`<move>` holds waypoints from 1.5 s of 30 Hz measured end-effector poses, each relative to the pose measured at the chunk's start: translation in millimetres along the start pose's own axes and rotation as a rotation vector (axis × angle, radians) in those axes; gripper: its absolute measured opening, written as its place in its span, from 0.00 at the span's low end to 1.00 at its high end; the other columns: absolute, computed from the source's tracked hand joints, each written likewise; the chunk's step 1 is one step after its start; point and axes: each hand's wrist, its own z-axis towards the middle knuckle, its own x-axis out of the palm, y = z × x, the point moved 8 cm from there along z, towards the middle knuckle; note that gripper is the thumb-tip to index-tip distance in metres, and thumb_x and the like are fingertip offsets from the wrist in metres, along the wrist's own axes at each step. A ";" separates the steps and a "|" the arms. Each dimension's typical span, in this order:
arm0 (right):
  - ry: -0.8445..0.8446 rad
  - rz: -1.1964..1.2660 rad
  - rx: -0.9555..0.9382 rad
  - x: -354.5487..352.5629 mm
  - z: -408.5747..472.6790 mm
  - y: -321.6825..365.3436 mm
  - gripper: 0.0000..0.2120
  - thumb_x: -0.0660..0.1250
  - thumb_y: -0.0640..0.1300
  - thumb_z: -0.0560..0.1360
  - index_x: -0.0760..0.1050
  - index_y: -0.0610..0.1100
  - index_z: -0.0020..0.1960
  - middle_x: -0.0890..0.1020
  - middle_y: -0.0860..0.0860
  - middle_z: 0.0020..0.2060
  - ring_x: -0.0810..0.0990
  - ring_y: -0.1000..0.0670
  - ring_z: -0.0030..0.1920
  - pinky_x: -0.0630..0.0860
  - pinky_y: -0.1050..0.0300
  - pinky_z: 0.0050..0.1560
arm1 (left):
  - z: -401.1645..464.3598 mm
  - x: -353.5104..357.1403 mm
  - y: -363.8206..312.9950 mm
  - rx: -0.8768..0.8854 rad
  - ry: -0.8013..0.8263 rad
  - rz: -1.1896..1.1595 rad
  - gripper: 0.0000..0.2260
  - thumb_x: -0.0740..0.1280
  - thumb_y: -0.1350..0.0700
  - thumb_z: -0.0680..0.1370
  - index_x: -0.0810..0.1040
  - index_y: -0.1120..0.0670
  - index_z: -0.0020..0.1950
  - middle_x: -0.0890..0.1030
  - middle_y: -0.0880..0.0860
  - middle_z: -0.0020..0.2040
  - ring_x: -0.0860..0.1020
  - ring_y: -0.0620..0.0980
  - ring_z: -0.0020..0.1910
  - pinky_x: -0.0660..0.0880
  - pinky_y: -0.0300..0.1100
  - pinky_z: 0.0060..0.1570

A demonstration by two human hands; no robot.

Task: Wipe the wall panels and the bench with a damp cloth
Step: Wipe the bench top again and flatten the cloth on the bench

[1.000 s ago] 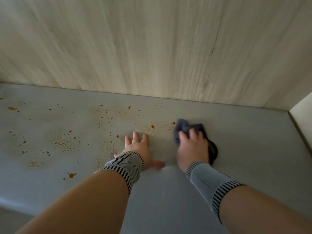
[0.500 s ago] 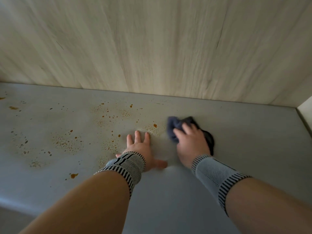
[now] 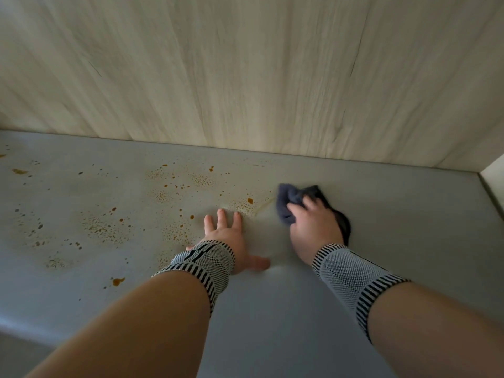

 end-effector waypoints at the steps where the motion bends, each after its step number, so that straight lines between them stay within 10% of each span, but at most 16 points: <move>1: -0.005 0.176 -0.041 -4.6 -0.9 6.9 0.21 0.58 0.41 0.78 0.70 0.49 0.71 0.71 0.48 0.70 0.68 0.43 0.69 0.65 0.51 0.68 | 0.0 -0.6 -0.1 0.002 -0.004 0.004 0.62 0.70 0.25 0.62 0.34 0.47 0.79 0.35 0.53 0.80 0.36 0.62 0.78 0.57 0.67 0.72; 4: -0.093 0.554 0.234 -33.6 11.3 -30.3 0.21 0.57 0.39 0.80 0.68 0.45 0.73 0.75 0.44 0.68 0.73 0.42 0.66 0.67 0.54 0.65 | -1.6 -1.4 -0.1 0.003 -0.003 0.000 0.62 0.70 0.26 0.62 0.34 0.47 0.79 0.35 0.52 0.80 0.36 0.62 0.78 0.58 0.68 0.71; 7: -0.255 0.299 0.588 -64.4 7.1 -92.7 0.22 0.58 0.43 0.79 0.66 0.41 0.73 0.69 0.41 0.71 0.68 0.40 0.70 0.65 0.47 0.68 | -0.9 -1.3 -0.6 0.001 0.007 0.005 0.62 0.70 0.25 0.62 0.33 0.47 0.79 0.35 0.53 0.80 0.36 0.63 0.78 0.58 0.68 0.72; 12: -0.010 -0.095 0.129 -30.2 10.3 -53.9 0.27 0.54 0.53 0.81 0.54 0.52 0.78 0.50 0.50 0.79 0.49 0.45 0.78 0.49 0.43 0.76 | -1.7 -0.8 0.0 -0.004 0.018 -0.011 0.62 0.70 0.25 0.62 0.33 0.47 0.79 0.34 0.52 0.79 0.35 0.63 0.78 0.58 0.68 0.72; 14: 0.077 -0.109 0.221 -4.8 10.2 -48.4 0.29 0.52 0.56 0.81 0.48 0.53 0.79 0.47 0.49 0.79 0.48 0.44 0.78 0.49 0.43 0.76 | -1.8 -0.2 0.2 -0.005 0.016 -0.013 0.62 0.70 0.25 0.62 0.33 0.47 0.79 0.34 0.52 0.79 0.35 0.62 0.78 0.58 0.69 0.71; 18: -0.029 -0.058 0.373 -3.4 15.8 -27.0 0.33 0.59 0.51 0.79 0.48 0.49 0.78 0.58 0.46 0.77 0.58 0.42 0.73 0.58 0.43 0.71 | -1.9 -0.3 -1.3 0.000 0.014 -0.010 0.62 0.70 0.25 0.62 0.33 0.48 0.79 0.34 0.53 0.79 0.35 0.63 0.78 0.57 0.68 0.72; 23: 0.116 -0.082 -0.285 5.1 -2.2 33.8 0.27 0.59 0.51 0.76 0.61 0.54 0.75 0.69 0.53 0.70 0.64 0.45 0.68 0.62 0.48 0.68 | -0.2 -0.6 -1.2 0.006 0.013 -0.009 0.63 0.70 0.25 0.62 0.33 0.48 0.79 0.34 0.54 0.80 0.36 0.63 0.78 0.56 0.68 0.73; 31: 0.145 -0.138 0.284 -0.5 17.1 -46.7 0.32 0.45 0.67 0.78 0.53 0.54 0.78 0.47 0.50 0.79 0.45 0.41 0.78 0.44 0.40 0.74 | 2.1 1.3 -0.9 -0.005 0.023 -0.009 0.63 0.70 0.25 0.61 0.33 0.47 0.79 0.33 0.53 0.79 0.35 0.63 0.77 0.56 0.68 0.72; 38: 0.198 -0.196 -0.352 18.4 -13.2 24.0 0.24 0.49 0.57 0.82 0.54 0.58 0.78 0.51 0.56 0.79 0.47 0.47 0.78 0.49 0.45 0.75 | 1.6 0.2 0.1 0.005 0.011 0.001 0.63 0.70 0.24 0.61 0.33 0.49 0.79 0.34 0.55 0.79 0.35 0.64 0.77 0.55 0.66 0.74; 45: 0.015 -0.101 0.468 -11.9 11.0 -75.9 0.25 0.48 0.58 0.81 0.59 0.54 0.77 0.55 0.49 0.78 0.51 0.40 0.76 0.51 0.39 0.74 | 2.2 1.9 0.2 -0.010 0.027 -0.017 0.63 0.70 0.24 0.61 0.33 0.47 0.79 0.33 0.52 0.79 0.34 0.63 0.77 0.56 0.68 0.72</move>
